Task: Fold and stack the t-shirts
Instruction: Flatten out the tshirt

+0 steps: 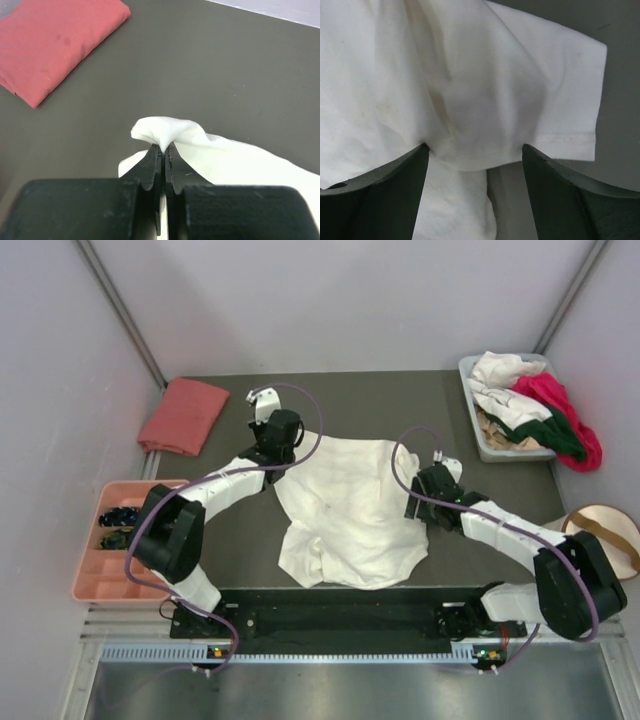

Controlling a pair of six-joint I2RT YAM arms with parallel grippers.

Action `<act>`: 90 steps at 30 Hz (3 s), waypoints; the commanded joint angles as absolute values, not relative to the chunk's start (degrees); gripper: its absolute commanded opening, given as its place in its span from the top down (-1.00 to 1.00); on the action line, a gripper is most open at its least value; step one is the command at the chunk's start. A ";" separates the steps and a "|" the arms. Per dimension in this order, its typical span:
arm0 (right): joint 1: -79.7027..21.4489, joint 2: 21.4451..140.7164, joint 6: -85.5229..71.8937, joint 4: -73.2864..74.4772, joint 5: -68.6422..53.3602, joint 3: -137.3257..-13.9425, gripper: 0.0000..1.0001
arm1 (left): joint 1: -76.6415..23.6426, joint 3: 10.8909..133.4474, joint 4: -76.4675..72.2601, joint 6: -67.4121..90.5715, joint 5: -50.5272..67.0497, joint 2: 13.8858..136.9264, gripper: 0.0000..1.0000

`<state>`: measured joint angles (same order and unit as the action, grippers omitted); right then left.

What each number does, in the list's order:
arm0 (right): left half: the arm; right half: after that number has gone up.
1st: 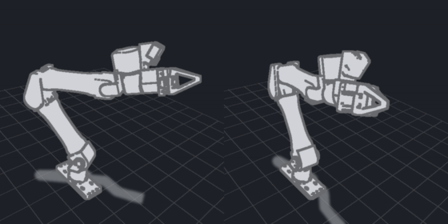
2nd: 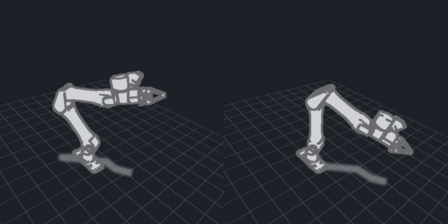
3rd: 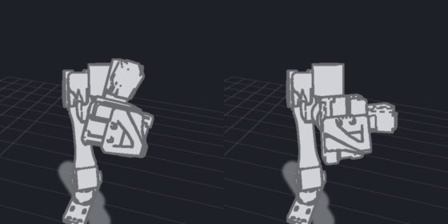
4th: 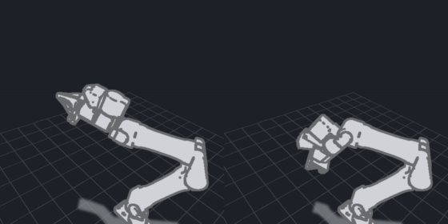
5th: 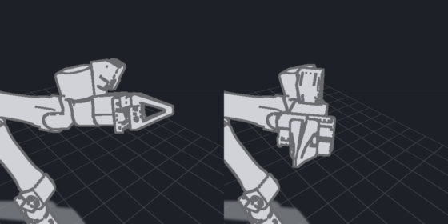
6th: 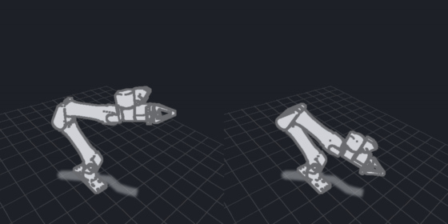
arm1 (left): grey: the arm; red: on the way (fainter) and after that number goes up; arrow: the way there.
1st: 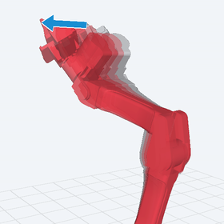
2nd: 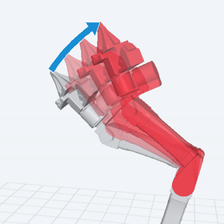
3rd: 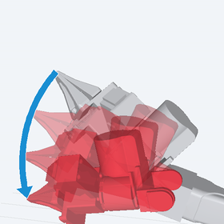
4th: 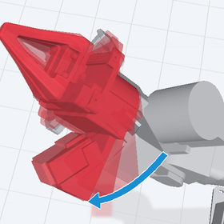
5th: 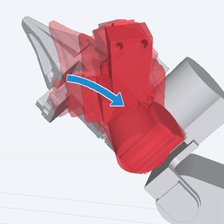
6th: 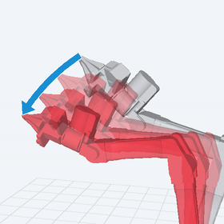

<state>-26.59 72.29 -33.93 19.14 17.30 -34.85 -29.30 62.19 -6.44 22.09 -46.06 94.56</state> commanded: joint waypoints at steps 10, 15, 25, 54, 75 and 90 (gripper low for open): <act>-27.16 76.12 -35.42 10.90 14.06 -35.95 -0.28 | -29.00 59.50 -7.29 22.68 -48.51 89.74 1.00; -27.16 75.94 -35.33 11.51 14.68 -35.16 1.00 | -28.65 59.50 -7.03 22.41 -48.87 89.65 1.00; -27.07 64.52 -33.58 23.81 26.53 -38.67 1.00 | -18.64 60.38 -4.40 24.34 -46.76 85.25 1.00; -18.63 114.51 -9.15 9.08 36.56 -90.26 1.00 | -16.17 61.70 -3.25 27.77 -43.86 89.91 1.00; -20.99 103.32 -4.45 5.34 38.87 -88.28 -0.97 | -17.67 61.00 -0.26 31.73 -39.82 92.20 1.00; -42.35 70.41 -37.41 24.53 19.78 -48.62 -0.89 | -19.16 59.94 -0.61 31.73 -40.08 92.46 1.00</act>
<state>-38.59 75.61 -25.61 20.40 25.41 -55.70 -18.81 60.36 0.51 31.44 -38.68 92.42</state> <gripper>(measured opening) 0.979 0.024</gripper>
